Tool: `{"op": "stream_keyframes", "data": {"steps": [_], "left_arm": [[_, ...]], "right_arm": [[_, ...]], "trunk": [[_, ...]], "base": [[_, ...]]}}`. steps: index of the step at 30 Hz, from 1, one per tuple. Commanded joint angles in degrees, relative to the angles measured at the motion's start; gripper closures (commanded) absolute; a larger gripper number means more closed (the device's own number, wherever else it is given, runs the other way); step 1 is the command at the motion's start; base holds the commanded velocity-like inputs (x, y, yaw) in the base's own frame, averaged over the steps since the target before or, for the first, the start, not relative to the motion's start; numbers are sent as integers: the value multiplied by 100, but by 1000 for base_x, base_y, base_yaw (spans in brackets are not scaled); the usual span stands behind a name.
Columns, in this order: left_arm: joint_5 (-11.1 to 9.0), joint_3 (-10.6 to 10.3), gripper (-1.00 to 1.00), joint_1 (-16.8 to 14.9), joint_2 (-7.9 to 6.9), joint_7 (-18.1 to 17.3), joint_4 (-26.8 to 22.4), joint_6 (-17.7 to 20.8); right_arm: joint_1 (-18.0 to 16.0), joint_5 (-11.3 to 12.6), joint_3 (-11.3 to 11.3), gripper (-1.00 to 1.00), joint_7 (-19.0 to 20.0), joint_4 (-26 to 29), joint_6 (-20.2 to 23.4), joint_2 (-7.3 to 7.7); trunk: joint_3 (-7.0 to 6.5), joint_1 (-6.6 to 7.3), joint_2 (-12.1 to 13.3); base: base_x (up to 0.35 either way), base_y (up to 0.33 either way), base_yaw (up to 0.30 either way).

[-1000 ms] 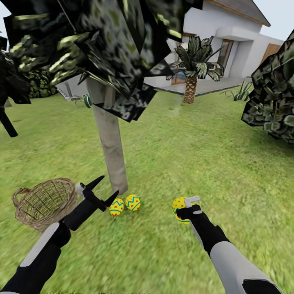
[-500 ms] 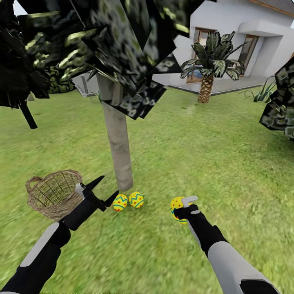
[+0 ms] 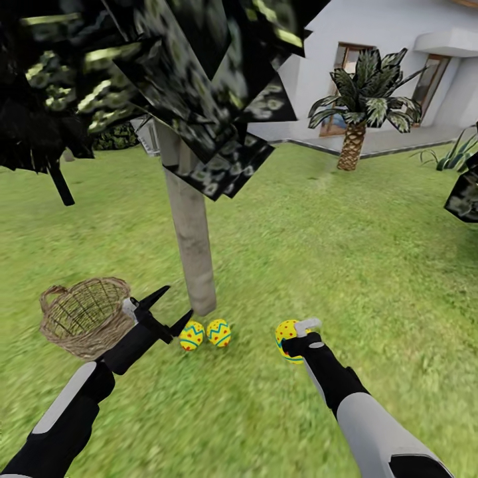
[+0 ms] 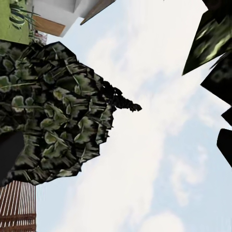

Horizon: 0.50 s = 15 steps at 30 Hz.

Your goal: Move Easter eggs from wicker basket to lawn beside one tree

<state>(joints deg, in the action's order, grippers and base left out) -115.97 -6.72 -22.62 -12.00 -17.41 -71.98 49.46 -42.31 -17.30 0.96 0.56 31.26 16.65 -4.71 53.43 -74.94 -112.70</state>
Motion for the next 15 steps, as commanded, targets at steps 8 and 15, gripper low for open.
{"op": "stream_keyframes", "data": {"steps": [8,15], "left_arm": [[4,-13,-100,-6,-5,-34,8,9],[4,-13,-100,-6,-5,-43,8,10]], "right_arm": [[-2,-37,10,100,6,3,32,-12],[0,-44,2,100,6,3,-3,-14]], "trunk": [[5,-2,-2],[0,-2,-2]], "base": [[228,-248,292],[228,-248,292]]}}
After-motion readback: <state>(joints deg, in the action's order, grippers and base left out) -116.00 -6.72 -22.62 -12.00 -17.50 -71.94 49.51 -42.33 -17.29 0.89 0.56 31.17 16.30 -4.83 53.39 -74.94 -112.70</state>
